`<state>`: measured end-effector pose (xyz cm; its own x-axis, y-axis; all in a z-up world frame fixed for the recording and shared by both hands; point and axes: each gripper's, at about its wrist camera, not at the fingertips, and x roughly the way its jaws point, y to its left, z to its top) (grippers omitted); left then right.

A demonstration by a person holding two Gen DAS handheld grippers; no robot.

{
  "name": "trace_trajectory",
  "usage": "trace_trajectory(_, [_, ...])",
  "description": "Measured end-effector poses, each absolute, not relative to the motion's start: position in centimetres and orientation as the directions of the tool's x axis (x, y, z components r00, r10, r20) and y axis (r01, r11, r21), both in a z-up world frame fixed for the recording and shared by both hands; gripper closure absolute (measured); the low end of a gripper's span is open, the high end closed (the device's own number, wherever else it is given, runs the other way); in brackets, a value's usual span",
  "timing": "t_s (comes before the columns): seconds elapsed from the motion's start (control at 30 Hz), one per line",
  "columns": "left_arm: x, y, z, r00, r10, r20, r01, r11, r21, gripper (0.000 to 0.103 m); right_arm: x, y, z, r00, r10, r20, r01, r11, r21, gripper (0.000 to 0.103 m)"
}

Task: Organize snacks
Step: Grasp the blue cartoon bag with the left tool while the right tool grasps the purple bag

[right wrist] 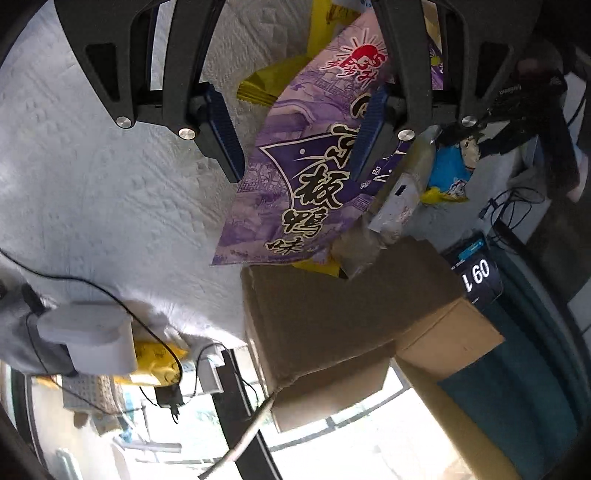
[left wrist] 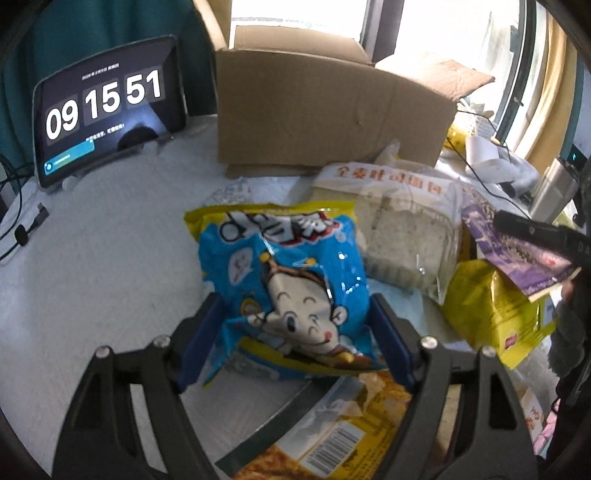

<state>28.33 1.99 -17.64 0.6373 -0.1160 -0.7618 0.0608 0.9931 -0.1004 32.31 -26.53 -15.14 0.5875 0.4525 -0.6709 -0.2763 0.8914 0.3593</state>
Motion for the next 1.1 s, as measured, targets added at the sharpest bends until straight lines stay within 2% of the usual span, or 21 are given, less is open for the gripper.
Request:
trace_trajectory(0.03, [28.2,1.9,-17.6,0.641,-0.11,-0.76,0.062,0.994,-0.092,0.03,32.2,-26.5,-15.1,0.596,0.446,-0.668,-0.274,0.895,0.353,0.045])
trace_trajectory(0.1, [28.0,1.9,-17.6,0.643,-0.109,-0.758,0.063,0.994,-0.089,0.035,31.8,-26.2,-14.5,0.627,0.41,-0.662,-0.27,0.912,0.31,0.057])
trace_trajectory(0.13, [27.9,1.9,-17.5,0.645,-0.108,-0.757,0.065,0.994,-0.086,0.036,31.7,-26.2,-14.3,0.635,0.4,-0.66,-0.267,0.916,0.299,0.059])
trace_trajectory(0.17, [27.9,1.9,-17.5,0.646,-0.107,-0.756,0.067,0.994,-0.083,0.036,31.6,-26.3,-14.0,0.646,0.395,-0.653,-0.266,0.919,0.292,0.065])
trace_trajectory(0.27, [27.8,1.8,-17.4,0.647,-0.115,-0.754,0.072,0.993,-0.089,0.037,31.0,-26.3,-12.7,0.675,0.396,-0.622,-0.282,0.918,0.278,0.075])
trace_trajectory(0.4, [27.6,1.5,-17.1,0.652,-0.131,-0.747,0.091,0.991,-0.095,0.037,30.7,-26.2,-11.9,0.66,0.449,-0.602,-0.327,0.894,0.308,0.075])
trace_trajectory(0.53, [27.3,1.5,-16.5,0.666,-0.142,-0.733,0.104,0.99,-0.097,0.037,31.6,-25.9,-12.8,0.62,0.46,-0.636,-0.312,0.888,0.337,0.075])
trace_trajectory(0.6, [27.2,1.6,-16.5,0.667,-0.143,-0.731,0.104,0.99,-0.099,0.037,32.5,-25.7,-13.8,0.579,0.457,-0.675,-0.276,0.889,0.365,0.061])
trace_trajectory(0.63, [27.3,1.7,-16.6,0.666,-0.143,-0.733,0.104,0.99,-0.098,0.037,32.9,-25.8,-14.4,0.557,0.466,-0.687,-0.259,0.884,0.39,0.059])
trace_trajectory(0.77, [27.3,1.8,-17.1,0.653,-0.147,-0.743,0.102,0.989,-0.105,0.037,33.8,-25.9,-15.8,0.498,0.538,-0.68,-0.23,0.838,0.495,0.058])
trace_trajectory(0.83, [27.1,1.7,-17.1,0.651,-0.149,-0.745,0.101,0.989,-0.109,0.037,33.4,-25.1,-15.1,0.524,0.531,-0.666,-0.271,0.845,0.461,0.066])
trace_trajectory(0.9, [27.0,1.8,-16.8,0.654,-0.151,-0.741,0.102,0.989,-0.111,0.037,33.0,-24.4,-14.6,0.541,0.51,-0.669,-0.298,0.86,0.414,0.08])
trace_trajectory(1.1, [26.4,2.6,-14.5,0.693,-0.133,-0.709,0.08,0.991,-0.108,0.037,31.7,-24.6,-12.0,0.609,0.481,-0.63,-0.336,0.877,0.345,0.093])
